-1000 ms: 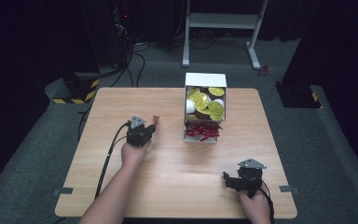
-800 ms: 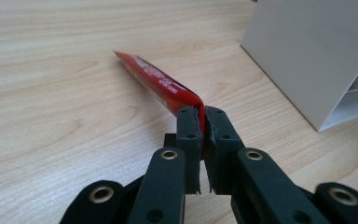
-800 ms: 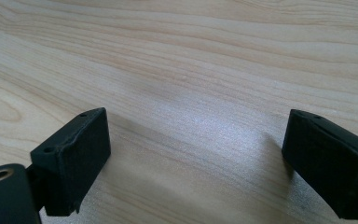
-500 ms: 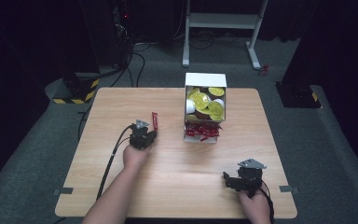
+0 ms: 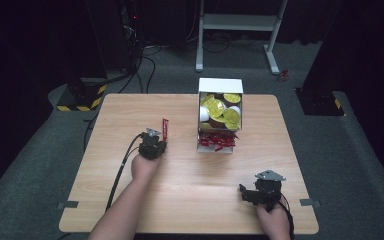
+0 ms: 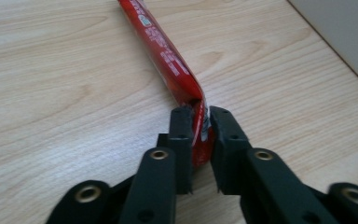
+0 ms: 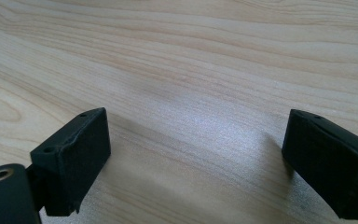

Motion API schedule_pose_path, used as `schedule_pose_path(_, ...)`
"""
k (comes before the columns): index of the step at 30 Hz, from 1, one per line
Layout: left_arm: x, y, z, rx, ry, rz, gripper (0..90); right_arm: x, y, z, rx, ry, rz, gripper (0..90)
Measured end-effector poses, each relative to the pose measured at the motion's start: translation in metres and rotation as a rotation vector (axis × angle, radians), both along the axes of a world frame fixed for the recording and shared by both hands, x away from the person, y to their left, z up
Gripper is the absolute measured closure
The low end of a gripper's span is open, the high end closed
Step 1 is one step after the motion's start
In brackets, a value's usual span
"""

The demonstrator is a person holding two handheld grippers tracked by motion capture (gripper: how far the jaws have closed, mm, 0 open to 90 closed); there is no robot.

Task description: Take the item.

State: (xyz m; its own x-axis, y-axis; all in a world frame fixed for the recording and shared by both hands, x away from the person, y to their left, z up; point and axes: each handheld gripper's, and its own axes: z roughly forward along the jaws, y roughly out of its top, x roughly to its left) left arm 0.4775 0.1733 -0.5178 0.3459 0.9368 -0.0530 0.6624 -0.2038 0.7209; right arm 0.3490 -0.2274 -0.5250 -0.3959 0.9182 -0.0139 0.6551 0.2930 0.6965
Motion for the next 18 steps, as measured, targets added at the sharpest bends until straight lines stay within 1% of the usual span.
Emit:
schedule_pose_path(3,-0.002,0.0,0.004,0.002,-0.006,0.001,72.4,0.0,0.0,0.0,0.0,0.0,0.0,7.7)
schedule_pose_path(6,-0.004,0.0,0.008,-0.002,-0.009,0.007,64.0,0.0,0.0,0.0,0.0,0.0,0.0,7.6)
schedule_pose_path(9,-0.006,0.001,0.01,-0.015,-0.016,0.017,56.1,0.0,0.0,0.0,0.0,0.0,-0.001,7.7)
schedule_pose_path(10,-0.006,0.002,0.011,-0.013,-0.017,0.02,54.7,0.0,0.0,0.0,0.0,0.0,0.0,7.6)
schedule_pose_path(11,-0.006,0.003,0.012,-0.019,-0.012,0.021,53.1,0.0,0.0,0.0,0.002,0.001,-0.003,7.7)
schedule_pose_path(14,-0.007,0.006,0.014,-0.025,-0.021,0.022,49.9,0.0,0.0,0.0,0.002,0.002,-0.003,7.7)
schedule_pose_path(15,-0.007,0.006,0.014,-0.035,-0.019,0.021,49.2,0.0,0.0,0.0,0.003,0.003,-0.004,7.6)
schedule_pose_path(18,-0.009,0.007,0.016,-0.045,-0.02,0.018,47.7,0.0,0.0,0.0,0.002,0.001,-0.002,7.7)
